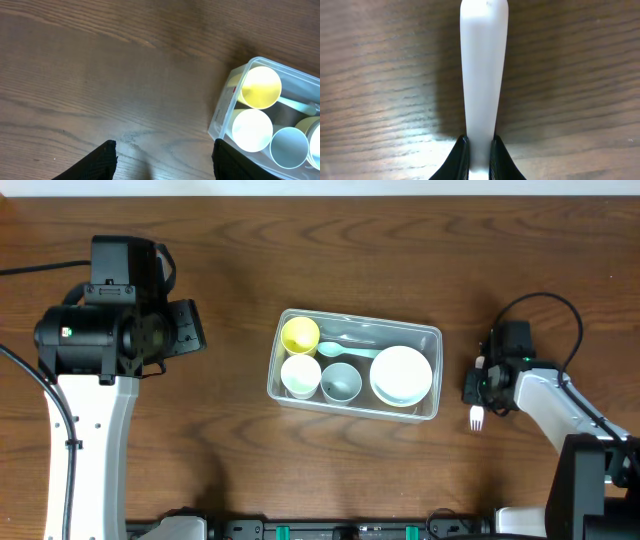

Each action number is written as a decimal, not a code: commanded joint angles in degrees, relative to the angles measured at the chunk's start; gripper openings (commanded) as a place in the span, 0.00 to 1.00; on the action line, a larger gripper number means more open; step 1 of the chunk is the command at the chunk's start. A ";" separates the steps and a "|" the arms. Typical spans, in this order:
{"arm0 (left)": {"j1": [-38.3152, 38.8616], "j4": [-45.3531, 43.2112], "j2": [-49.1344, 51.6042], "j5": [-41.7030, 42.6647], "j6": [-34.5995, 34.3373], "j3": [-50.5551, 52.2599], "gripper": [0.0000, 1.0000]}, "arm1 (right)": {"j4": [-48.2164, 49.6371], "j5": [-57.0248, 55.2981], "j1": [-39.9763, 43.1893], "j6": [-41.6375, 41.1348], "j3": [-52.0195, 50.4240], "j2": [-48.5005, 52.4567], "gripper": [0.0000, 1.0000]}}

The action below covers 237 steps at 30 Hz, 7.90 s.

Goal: Pack container

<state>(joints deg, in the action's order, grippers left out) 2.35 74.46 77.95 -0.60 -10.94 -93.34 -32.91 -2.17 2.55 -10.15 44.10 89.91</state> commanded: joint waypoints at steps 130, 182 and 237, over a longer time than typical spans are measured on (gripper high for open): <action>5.88 -19.26 -57.86 -0.50 -3.34 47.65 0.98 | -17.70 -5.31 -7.43 -4.61 -10.14 -68.78 0.99; 5.88 -19.26 -57.86 -0.50 -3.34 47.65 0.98 | 28.87 -0.79 -7.34 2.95 -43.78 -89.53 0.99; -2.01 -70.60 -77.85 2.29 12.44 93.11 0.98 | 28.87 -0.79 -7.34 2.95 -43.78 -89.53 0.99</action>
<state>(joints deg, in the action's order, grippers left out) 0.54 2.50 0.62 1.58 -0.49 -1.69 -3.75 -3.16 -4.19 -8.03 0.38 0.84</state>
